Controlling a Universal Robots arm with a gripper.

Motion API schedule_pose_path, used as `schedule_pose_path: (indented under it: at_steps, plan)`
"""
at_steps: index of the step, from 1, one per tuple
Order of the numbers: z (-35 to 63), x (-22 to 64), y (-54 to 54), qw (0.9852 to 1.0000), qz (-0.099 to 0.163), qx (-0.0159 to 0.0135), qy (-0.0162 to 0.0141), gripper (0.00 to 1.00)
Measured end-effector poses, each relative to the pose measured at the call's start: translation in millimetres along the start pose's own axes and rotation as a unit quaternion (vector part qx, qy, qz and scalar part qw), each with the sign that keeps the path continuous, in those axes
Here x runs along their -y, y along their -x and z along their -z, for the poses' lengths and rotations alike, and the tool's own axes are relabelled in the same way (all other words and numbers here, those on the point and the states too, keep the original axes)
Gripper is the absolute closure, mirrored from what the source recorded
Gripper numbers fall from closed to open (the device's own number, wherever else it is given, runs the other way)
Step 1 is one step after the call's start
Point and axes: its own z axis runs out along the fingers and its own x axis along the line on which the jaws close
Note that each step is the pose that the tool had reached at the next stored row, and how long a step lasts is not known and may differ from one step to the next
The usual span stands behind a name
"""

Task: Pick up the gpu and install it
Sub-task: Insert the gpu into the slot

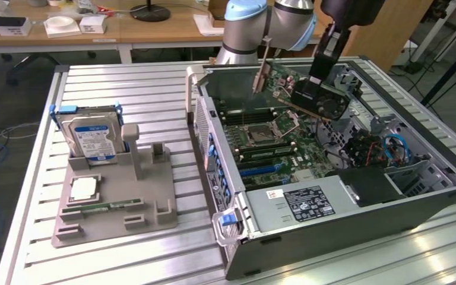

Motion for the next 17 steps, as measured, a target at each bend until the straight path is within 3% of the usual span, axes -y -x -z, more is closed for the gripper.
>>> schedule_pose_path:
  at_steps: [9, 17]
  plan:
    - [-0.4, 0.0, 0.0, 0.9990, 0.044, -0.0015, -0.0010, 0.74]
    - [-0.7, 0.0, 0.0, 0.9962, 0.086, -0.0029, -0.0021, 0.74]
